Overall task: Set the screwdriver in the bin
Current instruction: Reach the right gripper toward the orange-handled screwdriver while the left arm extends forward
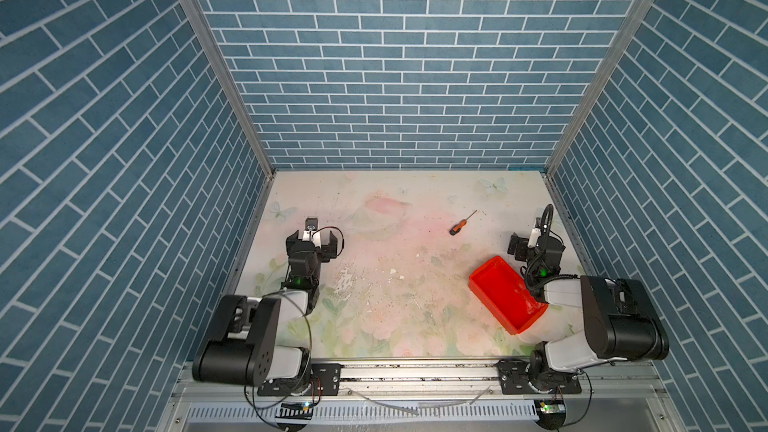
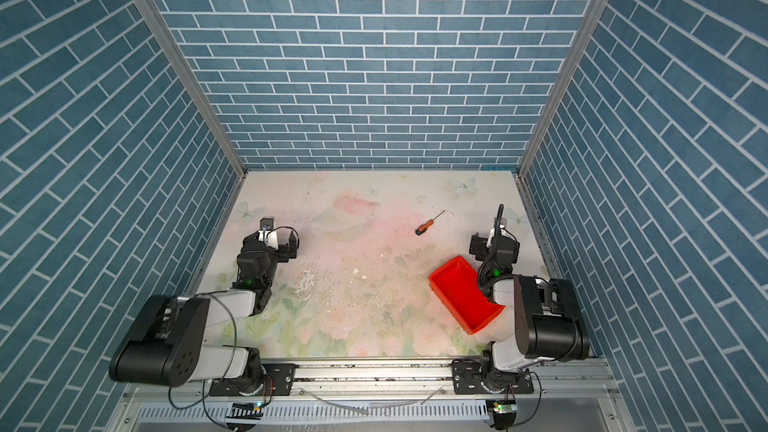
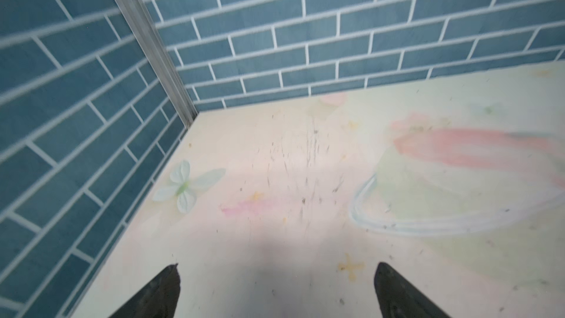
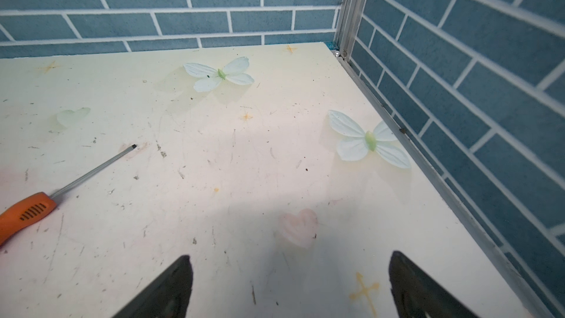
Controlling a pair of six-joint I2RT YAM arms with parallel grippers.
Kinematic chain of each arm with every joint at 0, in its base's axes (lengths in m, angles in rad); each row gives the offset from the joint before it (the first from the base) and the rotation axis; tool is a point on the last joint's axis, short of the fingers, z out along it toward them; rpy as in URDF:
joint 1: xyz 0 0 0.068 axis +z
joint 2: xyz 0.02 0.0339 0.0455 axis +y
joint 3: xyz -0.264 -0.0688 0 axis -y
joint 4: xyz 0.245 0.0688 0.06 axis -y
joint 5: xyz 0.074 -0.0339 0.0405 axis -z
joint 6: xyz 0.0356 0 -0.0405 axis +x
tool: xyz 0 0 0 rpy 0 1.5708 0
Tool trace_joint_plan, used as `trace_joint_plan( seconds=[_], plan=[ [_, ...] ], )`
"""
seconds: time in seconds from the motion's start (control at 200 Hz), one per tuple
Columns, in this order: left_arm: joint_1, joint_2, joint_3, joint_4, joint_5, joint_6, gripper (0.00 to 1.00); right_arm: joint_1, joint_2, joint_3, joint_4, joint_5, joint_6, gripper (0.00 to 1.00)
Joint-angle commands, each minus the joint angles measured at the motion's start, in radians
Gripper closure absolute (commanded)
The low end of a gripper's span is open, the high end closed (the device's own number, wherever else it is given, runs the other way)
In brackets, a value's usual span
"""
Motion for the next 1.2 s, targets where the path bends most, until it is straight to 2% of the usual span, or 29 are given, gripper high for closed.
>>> trace_joint_plan(
  seconds=[0.0,0.185,0.37,0.48,0.675,0.87,1.101,1.196],
  plan=[
    [-0.028,-0.141,0.032,-0.161,0.031,0.049,0.0,0.001,-0.089,0.058,-0.116,0.01,0.015,0.01],
    [-0.134,-0.264,0.109,-0.344,0.034,0.098,0.0,0.002,-0.228,0.099,-0.262,-0.014,0.069,0.02],
    [-0.308,-0.298,0.202,-0.515,0.047,0.18,0.0,0.024,-0.344,0.165,-0.415,-0.067,0.132,0.02],
    [-0.436,-0.267,0.249,-0.567,0.013,0.206,0.0,0.048,-0.387,0.19,-0.481,-0.098,0.203,0.02],
    [-0.655,-0.161,0.309,-0.562,-0.01,0.217,0.0,0.146,-0.43,0.254,-0.634,-0.053,0.276,0.01],
    [-0.76,-0.081,0.348,-0.54,0.066,0.205,0.0,0.273,-0.357,0.32,-0.693,0.034,0.324,0.01],
    [-0.796,-0.038,0.349,-0.503,0.205,0.179,0.0,0.37,-0.095,0.463,-0.688,0.071,0.405,0.01],
    [-0.8,-0.037,0.347,-0.494,0.242,0.165,0.0,0.389,0.013,0.559,-0.783,0.132,0.487,0.01]
  ],
)
